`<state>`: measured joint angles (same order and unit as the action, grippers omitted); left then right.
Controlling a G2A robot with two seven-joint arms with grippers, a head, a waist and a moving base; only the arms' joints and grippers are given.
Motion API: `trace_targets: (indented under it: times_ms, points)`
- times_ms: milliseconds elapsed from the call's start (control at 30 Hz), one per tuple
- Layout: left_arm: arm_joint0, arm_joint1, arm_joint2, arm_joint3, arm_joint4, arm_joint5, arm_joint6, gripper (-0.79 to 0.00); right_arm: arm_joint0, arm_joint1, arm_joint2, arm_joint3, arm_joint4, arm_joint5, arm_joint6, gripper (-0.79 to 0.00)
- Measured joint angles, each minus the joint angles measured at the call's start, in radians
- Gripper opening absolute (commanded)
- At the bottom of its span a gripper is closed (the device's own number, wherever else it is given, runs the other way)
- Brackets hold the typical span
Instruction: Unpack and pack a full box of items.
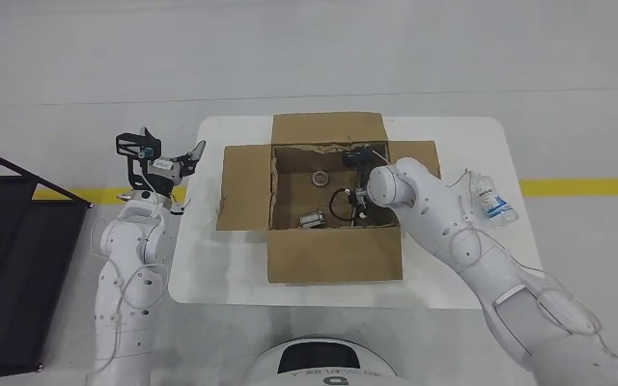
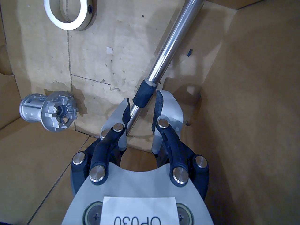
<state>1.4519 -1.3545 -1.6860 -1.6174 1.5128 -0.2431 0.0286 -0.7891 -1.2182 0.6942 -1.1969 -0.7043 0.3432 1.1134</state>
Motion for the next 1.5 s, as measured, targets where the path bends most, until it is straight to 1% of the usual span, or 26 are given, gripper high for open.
trace_targets:
  times_ms: [100, 200, 267, 367, 433, 467, 667, 767, 900, 1000, 1167, 1300, 1333, 1367, 1400, 1433, 1500]
  points:
    - [0.0, 0.0, 0.0, 0.0, 0.0, 0.0, 0.0, 0.0, 0.018, -0.016, -0.014, 0.045, 0.014, -0.01, -0.016, -0.56]
    - [0.0, 0.0, 0.0, 0.0, 0.0, 0.0, 0.0, 0.0, 0.037, -0.032, -0.028, 0.097, 0.025, -0.016, -0.02, -0.542]
    - [0.0, 0.0, 0.0, 0.0, 0.0, 0.0, 0.0, 0.0, 0.048, -0.042, -0.038, 0.126, 0.03, -0.02, -0.021, -0.548]
    - [0.0, 0.0, 0.0, 0.0, 0.0, 0.0, 0.0, 0.0, 0.064, -0.058, -0.051, 0.164, 0.04, -0.029, -0.026, -0.594]
    - [0.0, 0.0, 0.0, 0.0, 0.0, 0.0, 0.0, 0.0, 0.073, -0.067, -0.057, 0.186, 0.043, -0.033, -0.029, -0.68]
    - [0.0, 0.0, 0.0, 0.0, 0.0, 0.0, 0.0, 0.0, 0.077, -0.07, -0.059, 0.194, 0.043, -0.033, -0.029, -0.785]
    - [0.0, 0.0, 0.0, 0.0, 0.0, 0.0, 0.0, 0.0, 0.092, -0.087, -0.069, 0.231, 0.032, -0.027, -0.025, -0.785]
    - [0.0, 0.0, 0.0, 0.0, 0.0, 0.0, 0.0, 0.0, 0.091, -0.089, -0.064, 0.225, 0.022, -0.029, -0.037, -0.785]
    - [0.0, 0.0, 0.0, 0.0, 0.0, 0.0, 0.0, 0.0, 0.066, -0.077, -0.038, 0.169, 0.0, -0.033, -0.071, -0.785]
    - [0.0, 0.0, 0.0, 0.0, 0.0, 0.0, 0.0, 0.0, 0.028, -0.056, -0.002, 0.089, -0.03, -0.025, -0.08, -0.785]
    - [0.0, 0.0, 0.0, 0.0, 0.0, 0.0, 0.0, 0.0, -0.079, -0.007, 0.086, -0.103, -0.102, -0.012, -0.09, -0.785]
    - [0.0, 0.0, 0.0, 0.0, 0.0, 0.0, 0.0, 0.0, -0.164, 0.027, 0.156, -0.235, -0.155, -0.006, -0.067, -0.785]
    - [0.0, 0.0, 0.0, 0.0, 0.0, 0.0, 0.0, 0.0, -0.182, 0.033, 0.171, -0.262, -0.167, -0.005, -0.059, -0.579]
    - [0.0, 0.0, 0.0, 0.0, 0.0, 0.0, 0.0, 0.0, -0.192, 0.036, 0.178, -0.276, -0.175, -0.004, -0.053, -0.437]
    - [0.0, 0.0, 0.0, 0.0, 0.0, 0.0, 0.0, 0.0, -0.197, 0.037, 0.181, -0.285, -0.184, -0.002, -0.046, -0.025]
    - [0.0, 0.0, 0.0, 0.0, 0.0, 0.0, 0.0, 0.0, -0.199, 0.037, 0.179, -0.292, -0.195, 0.001, -0.038, 0.0]
    - [0.0, 0.0, 0.0, 0.0, 0.0, 0.0, 0.0, 0.0, -0.194, 0.034, 0.168, -0.301, -0.213, 0.004, -0.025, 0.0]
